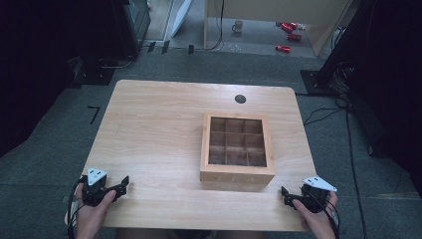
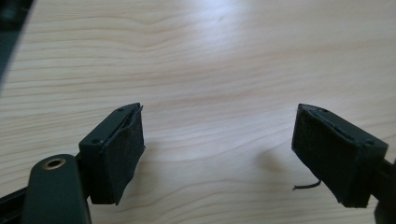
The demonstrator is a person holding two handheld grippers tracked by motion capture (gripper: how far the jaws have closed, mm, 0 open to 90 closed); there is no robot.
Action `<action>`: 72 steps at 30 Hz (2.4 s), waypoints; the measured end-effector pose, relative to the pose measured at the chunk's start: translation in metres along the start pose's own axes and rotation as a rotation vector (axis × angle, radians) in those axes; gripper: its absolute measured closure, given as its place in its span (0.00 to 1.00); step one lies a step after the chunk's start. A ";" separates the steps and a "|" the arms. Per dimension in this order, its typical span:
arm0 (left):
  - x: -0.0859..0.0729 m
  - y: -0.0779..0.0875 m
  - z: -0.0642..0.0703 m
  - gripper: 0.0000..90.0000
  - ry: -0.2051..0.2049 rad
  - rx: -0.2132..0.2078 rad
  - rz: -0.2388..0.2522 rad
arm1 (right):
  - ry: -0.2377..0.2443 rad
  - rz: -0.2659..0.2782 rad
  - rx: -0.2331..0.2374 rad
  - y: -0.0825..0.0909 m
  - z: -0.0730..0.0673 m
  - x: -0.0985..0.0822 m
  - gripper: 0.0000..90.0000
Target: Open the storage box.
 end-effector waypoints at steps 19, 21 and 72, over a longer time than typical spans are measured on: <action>0.023 -0.015 0.084 0.17 -0.119 -0.144 0.009 | 0.003 0.000 0.003 -0.001 -0.001 0.000 0.00; 0.027 -0.016 0.092 0.17 -0.120 -0.162 0.017 | 0.003 0.000 0.003 -0.001 -0.001 0.000 0.00; 0.056 -0.033 0.243 0.40 -0.311 -0.455 0.019 | -0.103 0.060 0.082 0.018 -0.024 0.018 0.15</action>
Point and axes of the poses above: each handheld gripper's, and its own axes: y roughly backward along the jaws, x roughly out of its top, z roughly to its right, the point moved 10 cm from there along -y, roughly forward along the jaws, and after that the axes turned 6 degrees about -y, right-handed, at the moved point
